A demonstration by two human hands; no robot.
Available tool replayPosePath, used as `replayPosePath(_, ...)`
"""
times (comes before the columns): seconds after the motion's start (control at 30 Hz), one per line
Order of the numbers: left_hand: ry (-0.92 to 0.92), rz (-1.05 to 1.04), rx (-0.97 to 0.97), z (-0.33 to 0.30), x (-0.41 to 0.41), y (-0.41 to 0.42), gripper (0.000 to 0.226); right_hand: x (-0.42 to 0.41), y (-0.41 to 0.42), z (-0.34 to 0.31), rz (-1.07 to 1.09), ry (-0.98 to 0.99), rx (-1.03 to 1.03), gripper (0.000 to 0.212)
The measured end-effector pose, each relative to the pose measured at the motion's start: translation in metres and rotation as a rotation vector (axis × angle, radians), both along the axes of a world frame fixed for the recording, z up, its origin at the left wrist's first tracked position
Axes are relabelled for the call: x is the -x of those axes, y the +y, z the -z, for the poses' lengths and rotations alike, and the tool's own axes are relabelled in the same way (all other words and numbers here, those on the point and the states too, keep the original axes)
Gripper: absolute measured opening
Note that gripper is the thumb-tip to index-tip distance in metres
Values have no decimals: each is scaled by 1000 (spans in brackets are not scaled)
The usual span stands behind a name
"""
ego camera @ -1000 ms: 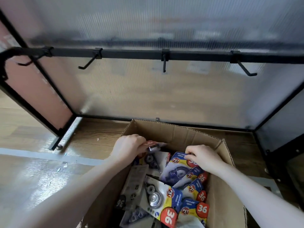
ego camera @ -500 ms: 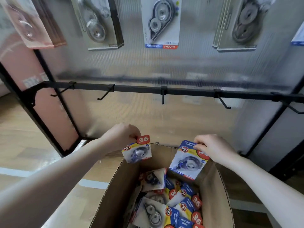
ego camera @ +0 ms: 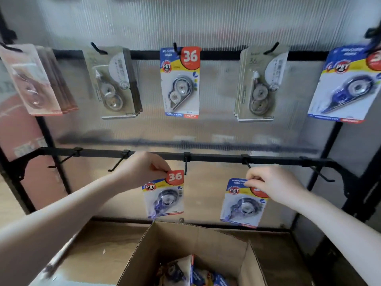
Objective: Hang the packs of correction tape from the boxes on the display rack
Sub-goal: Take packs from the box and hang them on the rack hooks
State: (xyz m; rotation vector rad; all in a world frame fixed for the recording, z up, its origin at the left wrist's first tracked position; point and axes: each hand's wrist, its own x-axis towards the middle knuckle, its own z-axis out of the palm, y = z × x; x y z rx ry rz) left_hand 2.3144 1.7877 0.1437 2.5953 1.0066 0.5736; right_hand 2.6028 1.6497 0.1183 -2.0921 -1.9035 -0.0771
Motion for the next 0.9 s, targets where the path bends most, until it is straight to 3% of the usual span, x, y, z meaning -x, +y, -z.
replayPosePath(0.13,-124,55,27,-32,-25,6,48,-28,-8,-36,44,65,-128,13)
replayPosePath(0.33,-178,127,21,-76,-69,3,38,-76,-19,-87,68,131,-264,15)
replayPosePath(0.6,-140,100,-8,-131,-116,-22,25,-135,-35,-171,42,56,-414,14)
replayPosePath(0.77,-144,90,-61,-155,-140,-40,39,-165,-44,-202,33,-32,-499,9)
replayPosePath(0.9,-157,104,-99,-169,-155,-52,36,-184,-47,-217,46,-33,-551,11)
